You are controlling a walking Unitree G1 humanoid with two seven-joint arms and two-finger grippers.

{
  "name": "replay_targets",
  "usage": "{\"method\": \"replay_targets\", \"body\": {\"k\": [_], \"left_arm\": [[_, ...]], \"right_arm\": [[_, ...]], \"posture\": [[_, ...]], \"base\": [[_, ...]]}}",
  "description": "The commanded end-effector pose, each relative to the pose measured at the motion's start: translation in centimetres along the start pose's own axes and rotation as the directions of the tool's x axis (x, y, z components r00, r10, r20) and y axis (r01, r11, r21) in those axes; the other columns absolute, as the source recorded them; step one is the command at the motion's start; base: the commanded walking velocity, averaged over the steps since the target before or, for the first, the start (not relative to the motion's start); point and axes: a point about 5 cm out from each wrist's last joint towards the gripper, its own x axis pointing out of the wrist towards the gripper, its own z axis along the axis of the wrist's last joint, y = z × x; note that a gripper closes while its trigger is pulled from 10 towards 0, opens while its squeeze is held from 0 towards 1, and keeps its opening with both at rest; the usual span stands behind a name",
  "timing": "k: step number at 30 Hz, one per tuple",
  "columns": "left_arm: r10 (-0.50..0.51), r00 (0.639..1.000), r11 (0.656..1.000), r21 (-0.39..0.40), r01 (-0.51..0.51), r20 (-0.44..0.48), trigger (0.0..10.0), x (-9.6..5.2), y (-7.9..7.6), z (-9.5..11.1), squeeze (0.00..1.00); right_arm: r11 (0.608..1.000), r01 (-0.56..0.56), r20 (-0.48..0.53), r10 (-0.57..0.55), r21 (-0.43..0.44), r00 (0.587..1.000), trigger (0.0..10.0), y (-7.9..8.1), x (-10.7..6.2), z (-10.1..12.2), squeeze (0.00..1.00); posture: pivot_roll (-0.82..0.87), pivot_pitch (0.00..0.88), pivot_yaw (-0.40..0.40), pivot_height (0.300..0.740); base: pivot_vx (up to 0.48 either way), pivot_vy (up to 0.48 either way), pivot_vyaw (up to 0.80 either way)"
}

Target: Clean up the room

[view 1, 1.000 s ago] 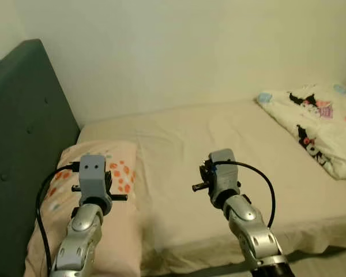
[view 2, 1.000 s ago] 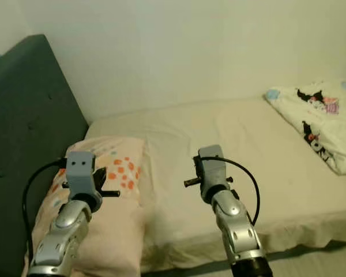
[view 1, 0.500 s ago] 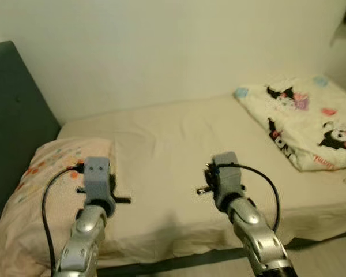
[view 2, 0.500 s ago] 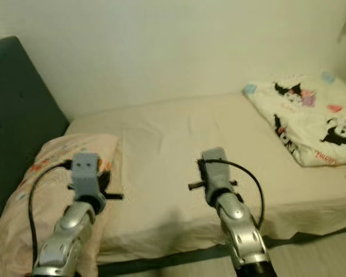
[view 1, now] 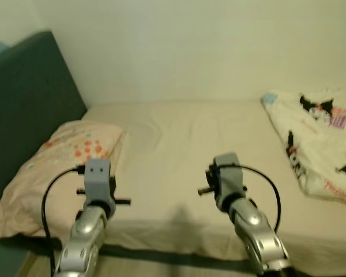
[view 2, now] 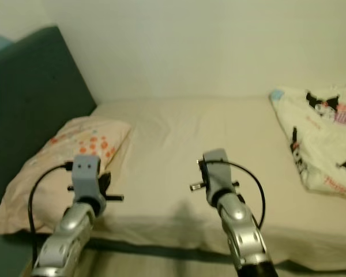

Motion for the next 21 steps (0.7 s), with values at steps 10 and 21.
{"method": "replay_targets", "body": {"k": [10,21], "left_arm": [[0.033,0.999,0.999,0.018,-0.032,-0.040,10.0,-0.35,1.05,-0.95,0.00],[0.035,0.999,0.999,0.020,-0.034,-0.042,10.0,-0.39,1.10,-0.95,0.00]], "right_arm": [[0.999,-0.021,0.003,0.021,0.033,1.000,10.0,0.98,0.14,0.02,0.00],[0.999,-0.022,0.000,0.022,0.034,1.000,10.0,0.97,0.13,0.03,0.00]], "posture": [[-0.05,0.081,0.049,0.715],[-0.04,0.091,0.046,0.715]], "base": [[0.000,-0.480,0.24],[0.000,-0.480,0.00]]}}
